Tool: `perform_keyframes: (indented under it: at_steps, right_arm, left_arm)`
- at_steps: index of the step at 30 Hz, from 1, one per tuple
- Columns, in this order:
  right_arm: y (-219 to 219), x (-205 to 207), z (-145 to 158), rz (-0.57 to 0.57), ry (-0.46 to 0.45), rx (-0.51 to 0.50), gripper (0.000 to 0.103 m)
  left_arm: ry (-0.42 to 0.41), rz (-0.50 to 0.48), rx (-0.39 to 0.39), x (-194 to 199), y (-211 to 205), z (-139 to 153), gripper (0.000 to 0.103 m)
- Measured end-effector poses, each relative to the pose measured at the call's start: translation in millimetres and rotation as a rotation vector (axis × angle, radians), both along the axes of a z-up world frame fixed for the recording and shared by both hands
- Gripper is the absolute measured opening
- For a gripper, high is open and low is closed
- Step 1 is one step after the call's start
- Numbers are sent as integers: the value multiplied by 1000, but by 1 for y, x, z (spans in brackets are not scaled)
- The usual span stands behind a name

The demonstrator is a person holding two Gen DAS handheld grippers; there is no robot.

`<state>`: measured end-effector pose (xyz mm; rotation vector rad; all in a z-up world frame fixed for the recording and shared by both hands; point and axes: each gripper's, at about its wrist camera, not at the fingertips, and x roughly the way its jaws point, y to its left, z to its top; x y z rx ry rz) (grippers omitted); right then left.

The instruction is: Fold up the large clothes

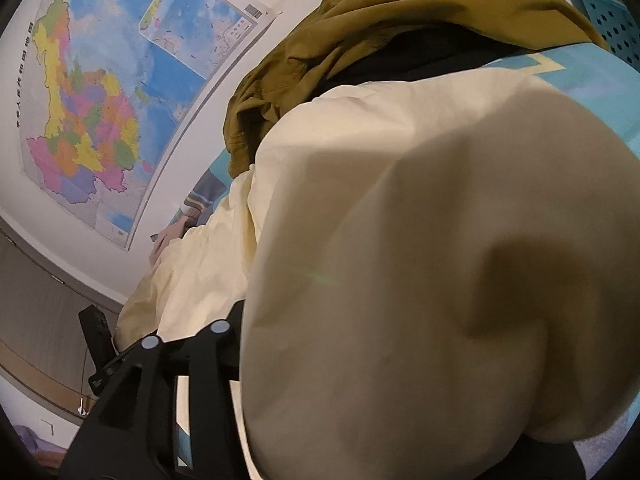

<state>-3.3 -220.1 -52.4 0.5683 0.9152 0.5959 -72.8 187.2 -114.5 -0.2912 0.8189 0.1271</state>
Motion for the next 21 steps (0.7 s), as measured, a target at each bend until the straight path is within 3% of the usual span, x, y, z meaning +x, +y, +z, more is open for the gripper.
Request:
perform_keyframes:
  at_steps: [4, 7, 9, 15, 21]
  right_arm:
    - [6, 4, 2, -4, -5, -3, 49]
    - [10, 4, 2, 0, -19, -14, 34]
    - [11, 3, 2, 5, -35, -22, 26]
    - [12, 0, 12, 11, -47, -5, 18]
    - [17, -12, 52, 42, -138, 13, 15]
  left_arm:
    - [-6, 3, 17, 5, -3, 0, 71]
    - [-8, 4, 20, 7, -3, 0, 59]
    - [-9, -3, 21, 7, -4, 1, 46]
    - [-13, 5, 25, 5, -3, 10, 23]
    - [-41, -11, 28, 2, 1, 28, 16]
